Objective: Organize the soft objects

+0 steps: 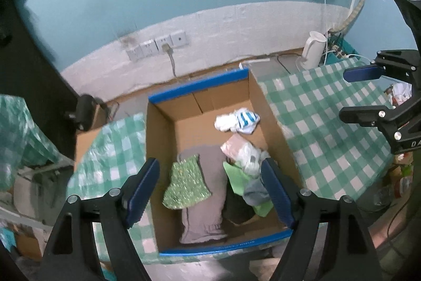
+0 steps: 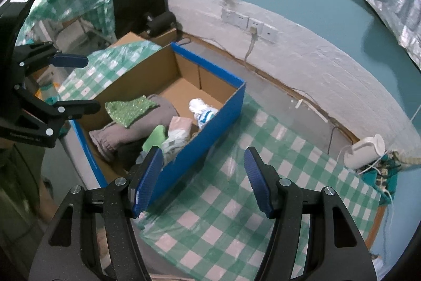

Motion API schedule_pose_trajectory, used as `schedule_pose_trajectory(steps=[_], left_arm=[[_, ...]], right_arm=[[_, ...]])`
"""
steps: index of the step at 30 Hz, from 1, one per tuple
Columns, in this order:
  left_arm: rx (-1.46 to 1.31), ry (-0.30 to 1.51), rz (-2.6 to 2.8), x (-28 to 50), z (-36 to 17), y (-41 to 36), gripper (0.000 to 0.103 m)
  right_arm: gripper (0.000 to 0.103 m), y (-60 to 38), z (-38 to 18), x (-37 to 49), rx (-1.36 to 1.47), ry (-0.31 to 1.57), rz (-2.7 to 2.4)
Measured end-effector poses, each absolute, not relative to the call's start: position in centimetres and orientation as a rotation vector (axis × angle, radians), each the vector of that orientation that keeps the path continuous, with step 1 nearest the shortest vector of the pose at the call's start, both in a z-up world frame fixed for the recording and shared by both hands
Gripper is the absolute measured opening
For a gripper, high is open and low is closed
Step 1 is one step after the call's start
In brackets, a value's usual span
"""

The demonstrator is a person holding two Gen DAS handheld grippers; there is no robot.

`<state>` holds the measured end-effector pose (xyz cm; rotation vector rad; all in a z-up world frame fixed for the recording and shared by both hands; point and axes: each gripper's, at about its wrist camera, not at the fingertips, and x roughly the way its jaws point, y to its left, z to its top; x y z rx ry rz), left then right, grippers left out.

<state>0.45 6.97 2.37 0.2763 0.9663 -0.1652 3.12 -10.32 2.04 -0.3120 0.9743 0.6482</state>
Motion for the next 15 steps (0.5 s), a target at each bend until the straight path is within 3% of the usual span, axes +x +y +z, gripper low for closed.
schedule_pose_trajectory(steps=[3, 15], left_arm=[[0.279, 0.927, -0.169, 0.3, 3.1, 6.4, 0.091], [0.312, 0.897, -0.131, 0.5, 3.5, 5.2, 0.091]], right_arm=[[0.064, -11.3, 2.5, 3.1, -0.291, 0.963, 0.631], [0.064, -13.0, 2.8, 2.9, -0.273, 0.946, 0.607]])
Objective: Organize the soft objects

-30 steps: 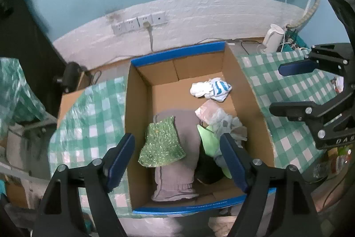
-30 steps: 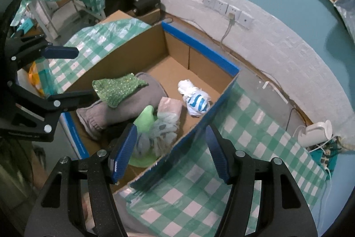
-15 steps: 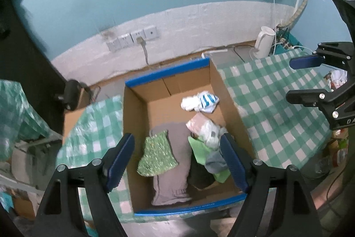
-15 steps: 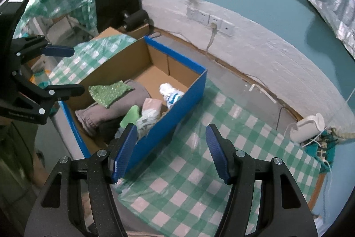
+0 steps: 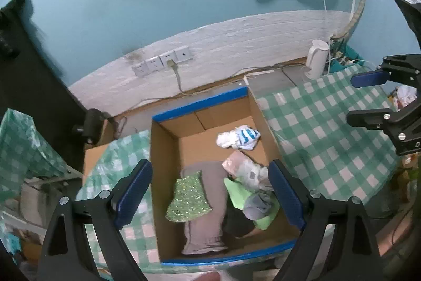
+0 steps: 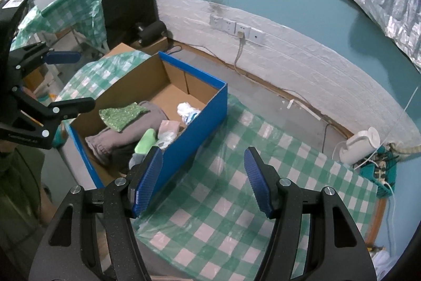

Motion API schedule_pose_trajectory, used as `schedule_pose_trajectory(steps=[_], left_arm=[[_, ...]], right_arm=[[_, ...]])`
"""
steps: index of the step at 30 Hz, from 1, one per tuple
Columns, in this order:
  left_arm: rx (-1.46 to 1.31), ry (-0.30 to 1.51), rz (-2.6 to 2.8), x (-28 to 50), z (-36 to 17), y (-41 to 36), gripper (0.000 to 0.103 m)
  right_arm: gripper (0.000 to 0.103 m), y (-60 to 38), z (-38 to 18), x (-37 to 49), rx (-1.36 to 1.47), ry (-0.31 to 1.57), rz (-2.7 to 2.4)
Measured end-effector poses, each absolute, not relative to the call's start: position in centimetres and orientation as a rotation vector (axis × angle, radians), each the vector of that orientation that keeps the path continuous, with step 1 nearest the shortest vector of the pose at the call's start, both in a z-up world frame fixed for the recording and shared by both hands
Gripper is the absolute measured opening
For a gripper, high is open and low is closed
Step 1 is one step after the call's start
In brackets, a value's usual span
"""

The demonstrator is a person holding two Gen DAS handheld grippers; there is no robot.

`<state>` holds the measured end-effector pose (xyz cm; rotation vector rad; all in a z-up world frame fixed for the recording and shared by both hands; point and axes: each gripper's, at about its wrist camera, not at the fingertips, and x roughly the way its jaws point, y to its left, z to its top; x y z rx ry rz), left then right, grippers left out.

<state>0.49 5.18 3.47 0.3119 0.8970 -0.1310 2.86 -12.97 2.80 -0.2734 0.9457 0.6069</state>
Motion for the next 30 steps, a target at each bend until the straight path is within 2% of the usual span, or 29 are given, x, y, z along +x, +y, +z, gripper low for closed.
schedule_pose_trajectory(steps=[30], left_arm=[[0.339, 0.916, -0.152, 0.2, 3.0, 4.31, 0.091]], right_arm=[[0.064, -13.3, 2.31, 2.81, -0.271, 0.96, 0.596]])
